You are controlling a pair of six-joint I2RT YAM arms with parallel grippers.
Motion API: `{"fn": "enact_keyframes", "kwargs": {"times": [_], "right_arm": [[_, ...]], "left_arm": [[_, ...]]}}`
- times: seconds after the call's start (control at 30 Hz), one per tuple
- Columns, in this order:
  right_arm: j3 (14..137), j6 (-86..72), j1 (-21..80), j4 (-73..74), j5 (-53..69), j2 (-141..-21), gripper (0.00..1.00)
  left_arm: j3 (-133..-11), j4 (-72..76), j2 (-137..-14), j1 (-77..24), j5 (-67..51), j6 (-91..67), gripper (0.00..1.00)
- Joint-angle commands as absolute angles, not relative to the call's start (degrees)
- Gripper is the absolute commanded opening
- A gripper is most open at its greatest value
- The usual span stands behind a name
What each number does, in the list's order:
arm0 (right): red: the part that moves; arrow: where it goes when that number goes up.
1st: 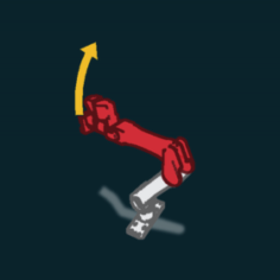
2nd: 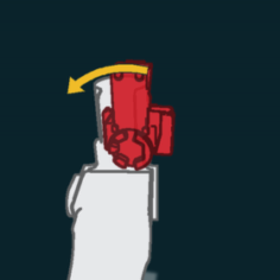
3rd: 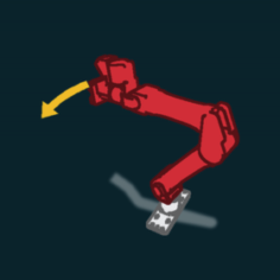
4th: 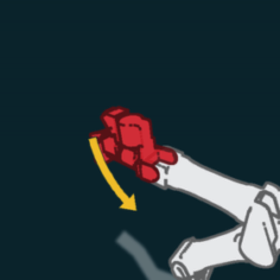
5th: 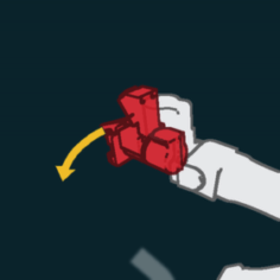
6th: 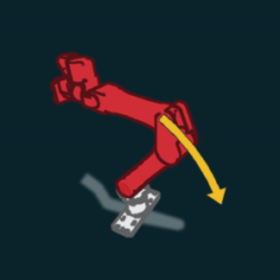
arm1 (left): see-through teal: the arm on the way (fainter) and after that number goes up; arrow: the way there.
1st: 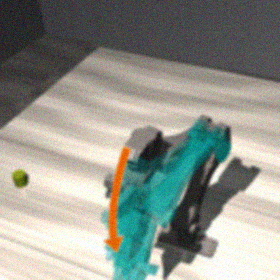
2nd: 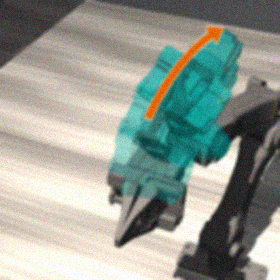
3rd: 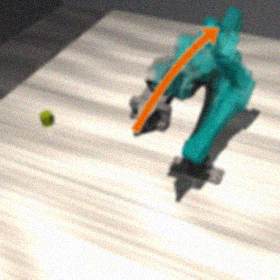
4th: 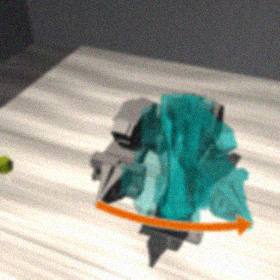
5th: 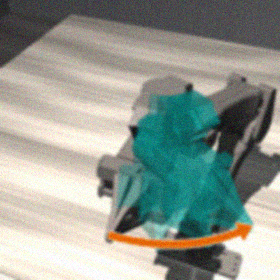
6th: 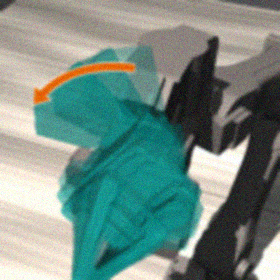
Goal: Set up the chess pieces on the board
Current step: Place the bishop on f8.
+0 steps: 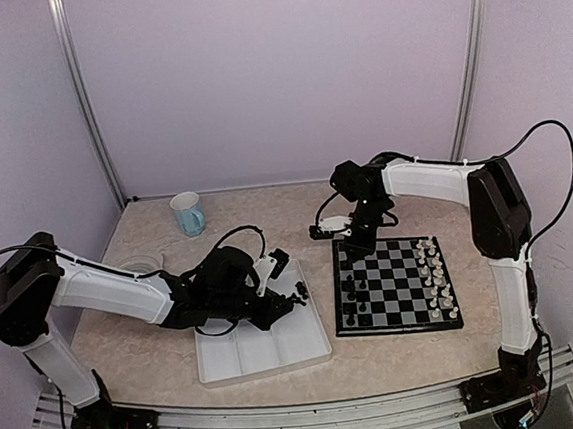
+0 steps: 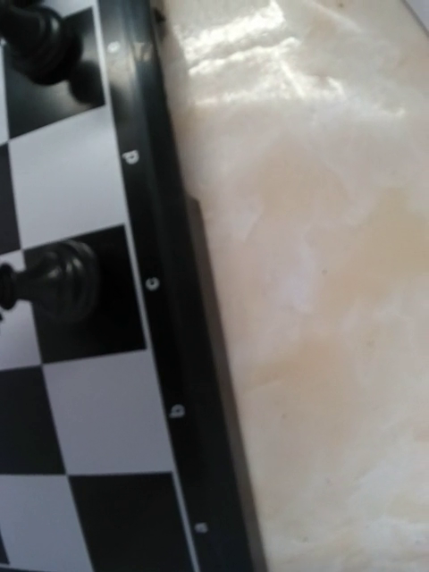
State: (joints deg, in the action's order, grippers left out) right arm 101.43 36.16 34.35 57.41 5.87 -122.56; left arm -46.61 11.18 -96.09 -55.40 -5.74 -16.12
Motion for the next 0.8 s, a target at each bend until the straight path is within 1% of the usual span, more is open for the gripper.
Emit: {"fn": "enact_keyframes", "kwargs": {"times": [0.0,0.07,0.23,0.37,0.5,0.77], "right_arm": [[102.9,36.0,35.2,58.7,5.9,-123.8,0.14],[103.0,35.9,35.3,58.6,5.8,-123.9,0.15],[103.1,35.8,35.5,58.5,5.6,-124.1,0.21],[103.2,35.6,35.6,58.3,5.7,-124.0,0.22],[103.4,35.6,35.6,58.2,6.0,-124.3,0.16],[105.5,35.5,35.5,58.5,6.7,-126.0,0.12]], "left_arm": [[-45.8,12.7,-96.8,-55.0,-5.5,-16.1,0.01],[-45.7,12.8,-96.8,-55.0,-5.6,-16.1,0.01],[-45.4,12.9,-96.8,-55.0,-5.5,-16.3,0.01],[-45.3,13.0,-96.9,-54.9,-5.5,-16.3,0.01],[-45.4,13.1,-97.0,-54.9,-5.6,-16.3,0.01],[-45.3,12.8,-97.0,-54.9,-5.6,-16.3,0.01]]}}
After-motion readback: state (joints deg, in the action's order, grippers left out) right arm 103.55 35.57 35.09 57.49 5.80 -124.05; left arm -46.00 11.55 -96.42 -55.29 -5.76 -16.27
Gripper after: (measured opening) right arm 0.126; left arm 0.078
